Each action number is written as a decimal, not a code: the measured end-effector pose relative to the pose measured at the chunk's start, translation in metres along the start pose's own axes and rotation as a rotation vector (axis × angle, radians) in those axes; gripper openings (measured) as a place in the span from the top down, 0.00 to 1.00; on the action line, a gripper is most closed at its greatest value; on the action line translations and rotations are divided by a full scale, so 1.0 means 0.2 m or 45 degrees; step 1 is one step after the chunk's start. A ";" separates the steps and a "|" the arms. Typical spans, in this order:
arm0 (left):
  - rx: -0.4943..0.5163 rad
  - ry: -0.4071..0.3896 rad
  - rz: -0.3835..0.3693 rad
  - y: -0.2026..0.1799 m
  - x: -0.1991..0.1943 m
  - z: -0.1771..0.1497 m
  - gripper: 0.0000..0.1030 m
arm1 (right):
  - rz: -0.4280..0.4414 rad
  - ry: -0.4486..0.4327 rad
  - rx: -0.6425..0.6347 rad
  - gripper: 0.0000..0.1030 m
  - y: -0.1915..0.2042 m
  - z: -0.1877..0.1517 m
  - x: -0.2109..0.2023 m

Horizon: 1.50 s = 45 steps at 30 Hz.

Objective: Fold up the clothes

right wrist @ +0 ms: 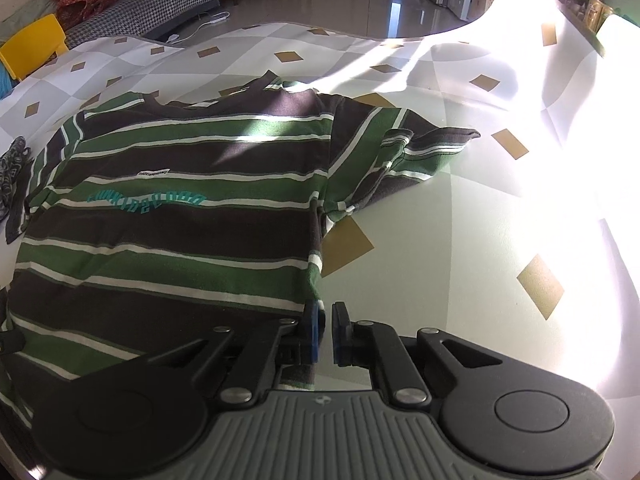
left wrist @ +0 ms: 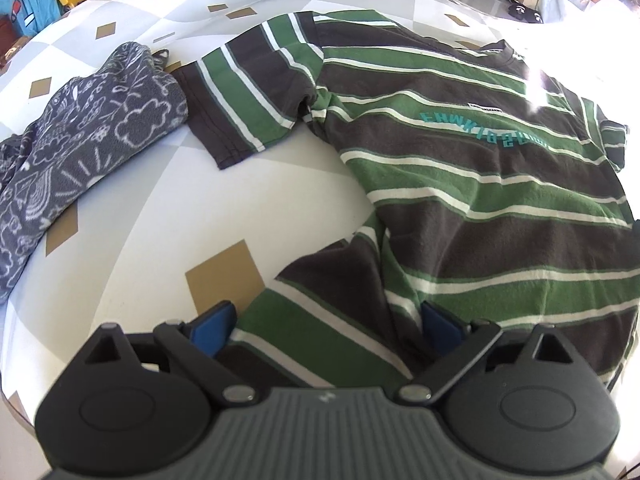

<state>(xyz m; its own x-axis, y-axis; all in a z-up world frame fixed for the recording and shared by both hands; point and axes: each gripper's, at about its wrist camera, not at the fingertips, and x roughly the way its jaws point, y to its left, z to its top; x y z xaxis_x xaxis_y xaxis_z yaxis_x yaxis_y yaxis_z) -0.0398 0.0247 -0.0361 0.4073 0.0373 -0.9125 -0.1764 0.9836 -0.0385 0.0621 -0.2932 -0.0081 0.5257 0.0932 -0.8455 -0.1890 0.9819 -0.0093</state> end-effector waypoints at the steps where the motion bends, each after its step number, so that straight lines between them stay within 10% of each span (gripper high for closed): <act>1: -0.014 0.000 0.005 0.00 -0.01 -0.01 0.05 | 0.005 0.003 0.013 0.93 -0.01 0.01 0.00; 25: -0.126 -0.005 0.063 -0.07 -0.03 -0.03 0.00 | 0.216 0.130 0.233 0.75 0.02 -0.37 -0.18; 45: -0.135 -0.011 0.080 -0.09 -0.02 -0.03 0.00 | 0.268 0.123 0.054 0.66 0.26 -0.57 -0.20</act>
<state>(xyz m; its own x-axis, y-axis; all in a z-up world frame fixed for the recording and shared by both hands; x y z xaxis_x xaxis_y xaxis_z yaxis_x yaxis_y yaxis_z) -0.0447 0.0062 -0.0337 0.4000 0.1000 -0.9110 -0.2951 0.9551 -0.0247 -0.0632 -0.2645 -0.0347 0.3963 0.2827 -0.8735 -0.2502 0.9487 0.1936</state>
